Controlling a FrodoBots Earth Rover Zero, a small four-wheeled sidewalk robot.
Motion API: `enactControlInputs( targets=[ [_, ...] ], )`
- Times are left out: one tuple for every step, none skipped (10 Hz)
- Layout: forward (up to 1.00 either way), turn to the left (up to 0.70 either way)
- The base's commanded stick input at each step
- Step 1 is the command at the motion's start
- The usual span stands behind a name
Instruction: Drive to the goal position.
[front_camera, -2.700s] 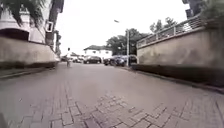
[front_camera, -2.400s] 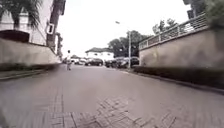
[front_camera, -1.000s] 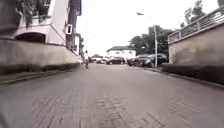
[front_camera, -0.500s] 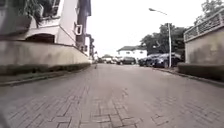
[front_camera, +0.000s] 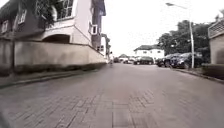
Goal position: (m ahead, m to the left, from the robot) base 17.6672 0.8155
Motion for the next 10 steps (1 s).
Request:
enactControlInputs(
  targets=[
    [0.7, 0.0],
    [0.7, 0.0],
    [0.7, 0.0],
    [0.7, 0.0],
    [0.7, 0.0],
    [0.7, 0.0],
    [0.7, 0.0],
    [0.7, 0.0],
    [0.7, 0.0],
    [0.7, 0.0]
  ],
)
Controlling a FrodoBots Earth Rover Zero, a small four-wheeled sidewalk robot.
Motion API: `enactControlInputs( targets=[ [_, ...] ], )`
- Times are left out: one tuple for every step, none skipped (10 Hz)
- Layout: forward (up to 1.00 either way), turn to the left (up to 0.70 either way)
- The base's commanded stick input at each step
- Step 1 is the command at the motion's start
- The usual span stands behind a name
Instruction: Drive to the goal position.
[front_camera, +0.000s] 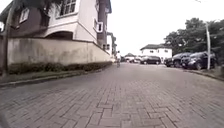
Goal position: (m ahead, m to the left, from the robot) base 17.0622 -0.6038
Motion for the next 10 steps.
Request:
enactControlInputs(
  targets=[
    [0.7, 0.0],
    [0.7, 0.0],
    [0.7, 0.0],
    [0.7, 0.0],
    [0.7, 0.0],
    [0.7, 0.0],
    [0.7, 0.0],
    [0.7, 0.0],
    [0.7, 0.0],
    [0.7, 0.0]
  ],
)
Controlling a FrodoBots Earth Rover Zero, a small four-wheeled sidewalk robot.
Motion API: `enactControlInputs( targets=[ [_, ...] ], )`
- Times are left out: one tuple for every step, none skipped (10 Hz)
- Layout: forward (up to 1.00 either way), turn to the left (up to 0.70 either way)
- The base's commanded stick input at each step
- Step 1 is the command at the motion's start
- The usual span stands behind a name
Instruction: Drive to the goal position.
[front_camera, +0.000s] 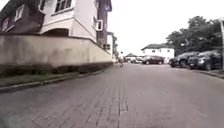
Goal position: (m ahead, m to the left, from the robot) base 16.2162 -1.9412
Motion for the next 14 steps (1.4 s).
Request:
enactControlInputs(
  targets=[
    [0.7, 0.0],
    [0.7, 0.0],
    [0.7, 0.0],
    [0.7, 0.0],
    [0.7, 0.0],
    [0.7, 0.0],
    [0.7, 0.0],
    [0.7, 0.0],
    [0.7, -0.01],
    [0.7, -0.13],
    [0.7, -0.25],
    [0.7, 0.0],
    [0.7, 0.0],
    [0.7, 0.0]
  ],
)
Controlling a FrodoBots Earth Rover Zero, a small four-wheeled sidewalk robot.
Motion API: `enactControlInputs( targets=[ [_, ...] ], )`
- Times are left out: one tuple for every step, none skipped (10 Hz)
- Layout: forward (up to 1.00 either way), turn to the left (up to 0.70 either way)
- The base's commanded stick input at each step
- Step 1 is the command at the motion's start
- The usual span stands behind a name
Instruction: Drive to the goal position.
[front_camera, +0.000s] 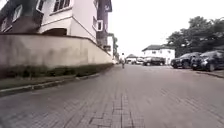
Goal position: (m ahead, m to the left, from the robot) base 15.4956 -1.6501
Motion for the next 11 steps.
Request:
enactControlInputs(
  targets=[
    [0.7, 0.0],
    [0.7, 0.0],
    [0.7, 0.0],
    [0.7, 0.0],
    [0.7, 0.0],
    [0.7, 0.0],
    [0.7, 0.0],
    [0.7, 0.0],
    [0.7, 0.0],
    [0.7, 0.0],
    [0.7, 0.0]
  ],
)
